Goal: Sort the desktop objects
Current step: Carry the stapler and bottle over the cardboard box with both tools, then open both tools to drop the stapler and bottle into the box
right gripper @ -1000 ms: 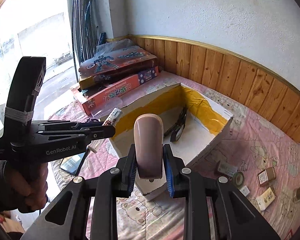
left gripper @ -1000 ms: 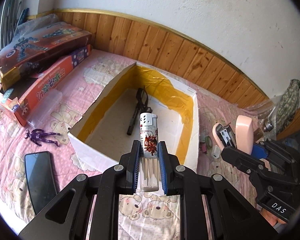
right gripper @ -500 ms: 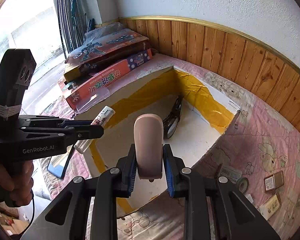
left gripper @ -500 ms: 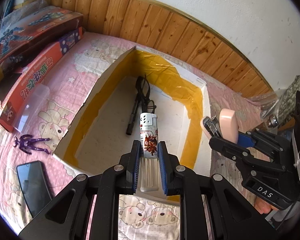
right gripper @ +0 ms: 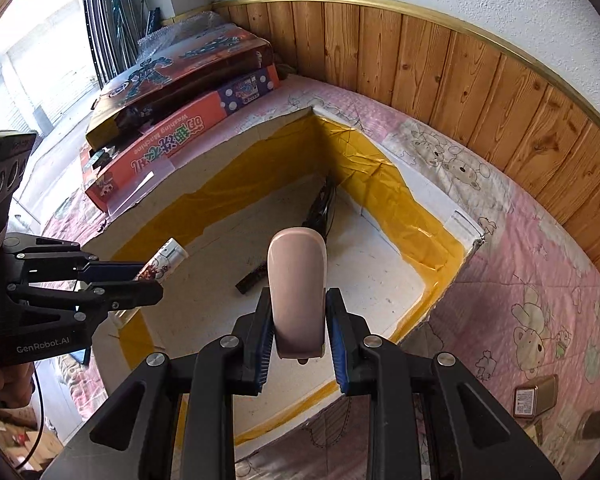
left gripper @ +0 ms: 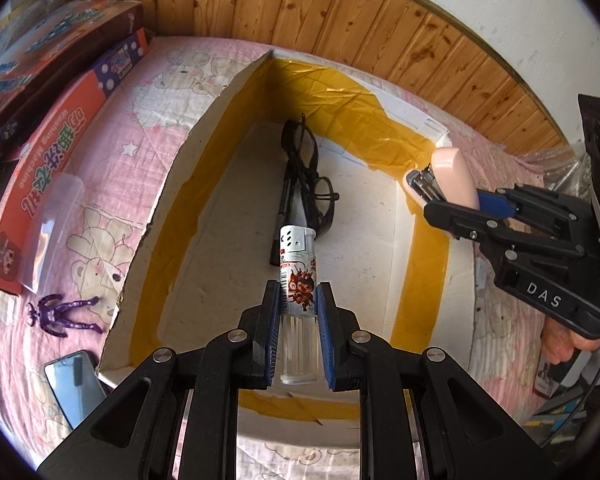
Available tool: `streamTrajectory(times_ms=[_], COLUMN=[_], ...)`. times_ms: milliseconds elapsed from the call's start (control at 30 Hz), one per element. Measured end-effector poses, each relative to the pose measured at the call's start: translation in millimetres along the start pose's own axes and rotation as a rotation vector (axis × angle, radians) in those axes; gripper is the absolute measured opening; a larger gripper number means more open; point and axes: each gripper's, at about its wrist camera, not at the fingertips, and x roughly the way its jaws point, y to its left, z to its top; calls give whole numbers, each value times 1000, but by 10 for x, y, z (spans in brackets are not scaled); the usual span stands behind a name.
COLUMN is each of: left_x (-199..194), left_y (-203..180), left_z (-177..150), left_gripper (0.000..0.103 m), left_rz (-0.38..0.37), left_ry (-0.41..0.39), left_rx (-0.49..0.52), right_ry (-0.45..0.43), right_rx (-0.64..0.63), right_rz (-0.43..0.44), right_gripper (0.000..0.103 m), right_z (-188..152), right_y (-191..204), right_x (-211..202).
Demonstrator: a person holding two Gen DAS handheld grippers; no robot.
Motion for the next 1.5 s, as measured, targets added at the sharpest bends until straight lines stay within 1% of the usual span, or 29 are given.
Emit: streamTrajectory(times_ms=[233,533,700,833,867,933,1067,1267,1500], left_x=[147,390,489,486,478,450,357,149,-182], left_y=[25,18,89,131,144,165,145,68,-143], left_z=[38,85,118,139,145,148,117,15,-159], left_gripper=[18,18,18,19,26,33,33,33,33], left_rz=[34,43,73,94,96,94,102,118,134], left_ry=[47,138,160,158,158,154,144,124,84], left_rx=[47,91,95,87,81,69,67,75,112], right_ry=[97,234,267,267,261,257,245,212,124], right_rx=[-38,-89,-107,-106,-97,-79,-76,-86,-76], right_rz=[-36,-67,-88,-98,-97,-94,-96,-83,-36], right_gripper=[26,26,27,27,27,27,28,28,29], right_z=[118,228,313,353,359,359,313,243,184], right_y=[-146,-221,-220,-251,-261,-281,-259,-171,-111], right_x=[335,694,773,801,793,778,696,403,-68])
